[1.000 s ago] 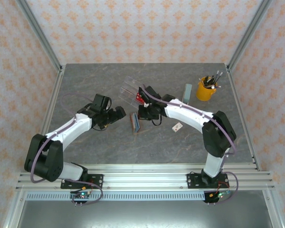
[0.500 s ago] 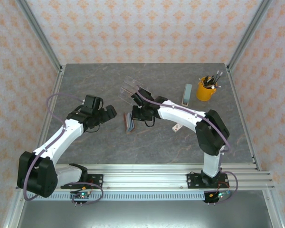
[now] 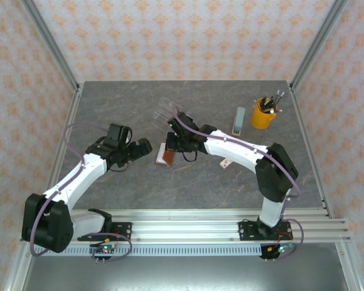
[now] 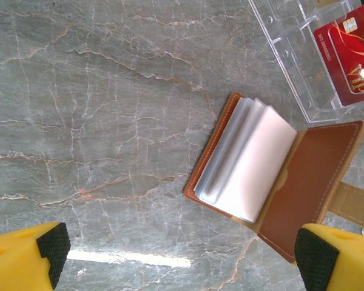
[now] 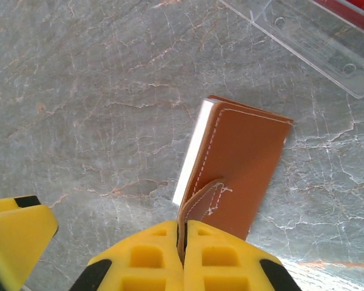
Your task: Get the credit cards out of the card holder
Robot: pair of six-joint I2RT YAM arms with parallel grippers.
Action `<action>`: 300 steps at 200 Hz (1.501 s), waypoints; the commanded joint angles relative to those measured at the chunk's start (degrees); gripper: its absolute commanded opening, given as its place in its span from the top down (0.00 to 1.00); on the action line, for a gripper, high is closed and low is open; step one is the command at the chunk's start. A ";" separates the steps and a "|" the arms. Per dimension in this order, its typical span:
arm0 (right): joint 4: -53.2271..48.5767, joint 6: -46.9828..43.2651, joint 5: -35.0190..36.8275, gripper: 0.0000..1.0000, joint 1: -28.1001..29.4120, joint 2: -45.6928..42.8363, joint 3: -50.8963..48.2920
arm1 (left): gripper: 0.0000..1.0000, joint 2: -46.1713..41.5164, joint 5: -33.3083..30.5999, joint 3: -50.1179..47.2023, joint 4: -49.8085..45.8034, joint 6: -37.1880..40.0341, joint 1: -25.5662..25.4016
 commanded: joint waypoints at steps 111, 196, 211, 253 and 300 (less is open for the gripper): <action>-9.27 -2.57 9.73 0.97 -5.97 -5.80 -9.13 | 0.43 13.58 21.86 3.31 11.54 -0.58 -0.02; -8.21 -5.59 9.27 0.97 -7.45 -1.73 -9.67 | 0.75 21.29 22.16 4.27 14.73 -1.35 -3.88; -8.79 -5.93 10.27 0.98 -7.70 -1.33 -9.56 | 0.80 22.88 20.06 5.17 14.65 -1.78 -4.13; -9.67 -6.96 10.29 0.98 -8.41 0.95 -8.97 | 0.80 24.94 18.40 7.02 14.45 -2.43 -4.35; -9.10 -8.49 8.91 0.97 -9.12 2.47 -8.93 | 0.72 26.31 15.18 9.36 11.03 -0.63 -4.51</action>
